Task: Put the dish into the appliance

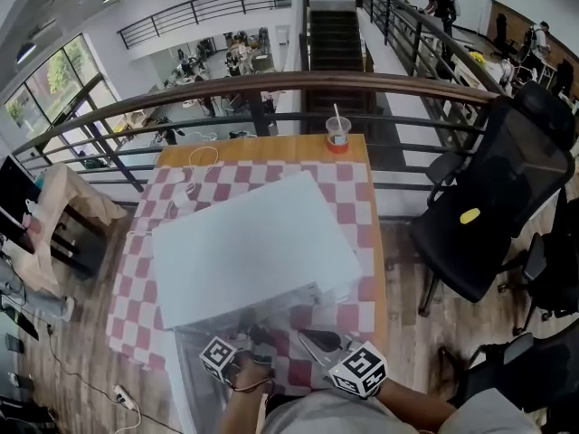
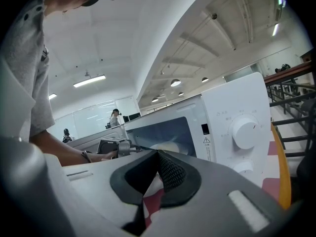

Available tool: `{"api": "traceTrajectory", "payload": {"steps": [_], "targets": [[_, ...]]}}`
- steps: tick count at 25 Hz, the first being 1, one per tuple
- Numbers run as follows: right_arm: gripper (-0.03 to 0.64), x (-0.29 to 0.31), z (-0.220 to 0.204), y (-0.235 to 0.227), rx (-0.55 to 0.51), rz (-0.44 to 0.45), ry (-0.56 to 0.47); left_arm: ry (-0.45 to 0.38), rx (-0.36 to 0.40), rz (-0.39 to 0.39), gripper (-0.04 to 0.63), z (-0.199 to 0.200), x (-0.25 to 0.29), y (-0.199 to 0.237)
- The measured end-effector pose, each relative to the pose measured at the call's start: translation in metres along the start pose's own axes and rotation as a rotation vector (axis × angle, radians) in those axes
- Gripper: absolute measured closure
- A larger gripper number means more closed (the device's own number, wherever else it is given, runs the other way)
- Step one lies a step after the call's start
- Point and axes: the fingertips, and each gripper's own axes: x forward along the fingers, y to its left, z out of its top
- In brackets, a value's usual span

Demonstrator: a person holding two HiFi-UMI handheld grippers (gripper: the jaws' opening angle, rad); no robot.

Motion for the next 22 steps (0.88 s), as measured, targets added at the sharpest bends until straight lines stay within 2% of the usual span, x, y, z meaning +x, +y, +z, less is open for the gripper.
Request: {"api": "traceTrajectory", "payload": {"steps": [10,16,22], "targets": [[0.618,0.007,-0.003,-0.004,0.012,-0.031,0.014,0.01,-0.032,0.024,0.555,0.012,0.022,-0.002],[0.618,0.007,-0.006,-0.011,0.015,-0.053,0.017,-0.007,-0.046,0.072,0.551,0.019,0.032,0.009],[0.618,0.007,-0.005,-0.014,0.01,-0.071,0.012,-0.012,-0.014,0.108,0.555,0.024,0.038,0.01]]}}
